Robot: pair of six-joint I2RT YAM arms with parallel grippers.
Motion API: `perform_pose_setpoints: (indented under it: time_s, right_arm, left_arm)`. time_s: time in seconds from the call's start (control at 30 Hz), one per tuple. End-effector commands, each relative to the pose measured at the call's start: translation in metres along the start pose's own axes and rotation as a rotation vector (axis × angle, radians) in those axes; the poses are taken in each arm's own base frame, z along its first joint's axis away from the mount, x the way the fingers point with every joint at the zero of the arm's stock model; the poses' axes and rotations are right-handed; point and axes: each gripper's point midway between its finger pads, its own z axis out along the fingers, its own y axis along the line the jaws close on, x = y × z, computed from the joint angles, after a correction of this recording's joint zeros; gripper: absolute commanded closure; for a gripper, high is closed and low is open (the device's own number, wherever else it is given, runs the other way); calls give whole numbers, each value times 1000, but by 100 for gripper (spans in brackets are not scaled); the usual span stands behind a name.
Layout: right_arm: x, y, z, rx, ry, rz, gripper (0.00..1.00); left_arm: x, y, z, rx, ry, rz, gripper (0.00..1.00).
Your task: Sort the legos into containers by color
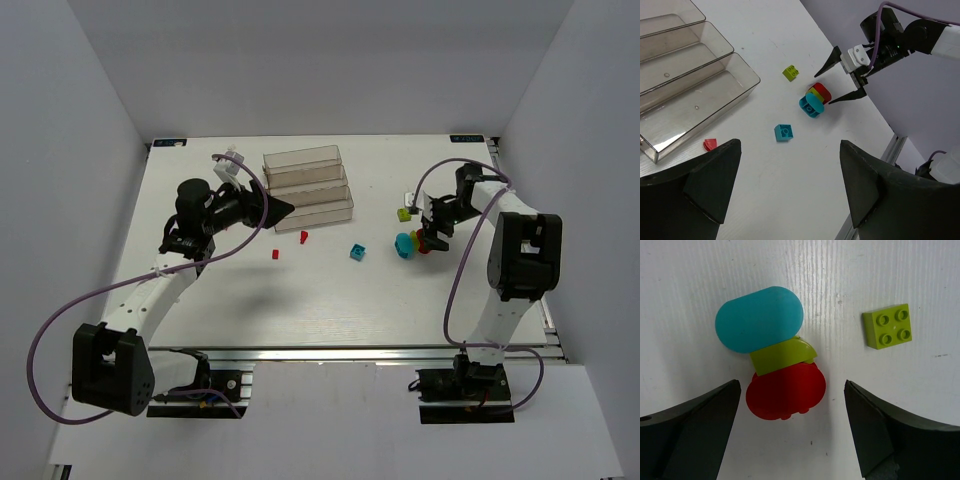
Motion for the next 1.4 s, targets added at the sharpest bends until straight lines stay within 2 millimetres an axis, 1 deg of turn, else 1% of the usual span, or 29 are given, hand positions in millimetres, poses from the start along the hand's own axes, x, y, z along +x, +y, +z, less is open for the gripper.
perform_pose_setpoints:
  time_s: [0.0, 0.13, 0.23, 0.33, 0.47, 0.53, 0.57, 0.67, 0.7, 0.83, 1.0, 1.13, 1.23, 1.27, 1.33, 1.37]
  right_arm:
    - [6, -9, 2, 26, 41, 8, 11]
    - [8, -5, 7, -6, 51, 2, 11]
    - [11, 0, 11, -41, 60, -5, 11]
    - [17, 4, 13, -57, 77, -5, 11]
    - [23, 0, 15, -34, 100, -9, 11]
    - [26, -2, 15, -22, 111, -8, 13]
    - [20, 1, 22, -40, 115, -25, 14]
    - [23, 3, 24, -52, 136, -32, 24]
    - [24, 4, 24, -56, 144, -35, 25]
    - [26, 5, 25, -50, 154, -46, 26]
    - [26, 8, 28, -56, 153, -55, 23]
    - [27, 8, 28, -63, 167, -56, 28]
    - [30, 10, 26, -71, 185, -55, 39]
    - [32, 9, 24, -67, 192, -52, 51]
    - [30, 9, 22, -65, 195, -45, 65]
    - [30, 9, 20, -62, 194, -42, 76]
  left_arm:
    - [-15, -12, -1, 39, -27, 26, 10]
    - [-15, -13, -1, 42, -24, 23, 10]
    - [-15, -12, -1, 40, -25, 25, 10]
    - [-15, -13, -2, 42, -26, 27, 10]
    - [-15, -13, -1, 46, -24, 24, 9]
    - [-14, -13, -1, 45, -22, 23, 9]
    - [-14, -13, -1, 46, -23, 24, 9]
    - [-14, -13, -1, 45, -22, 22, 9]
    - [-14, -13, -1, 45, -22, 22, 9]
    - [-13, -13, -1, 48, -19, 21, 9]
    - [-12, -11, 0, 47, -16, 18, 9]
    - [-10, -10, 1, 45, -11, 17, 9]
    - [-10, -9, 2, 44, -10, 17, 9]
    - [-9, -10, 2, 48, -7, 14, 9]
    - [-8, -10, 2, 55, -4, 14, 9]
    - [-8, -11, 3, 61, -3, 10, 10]
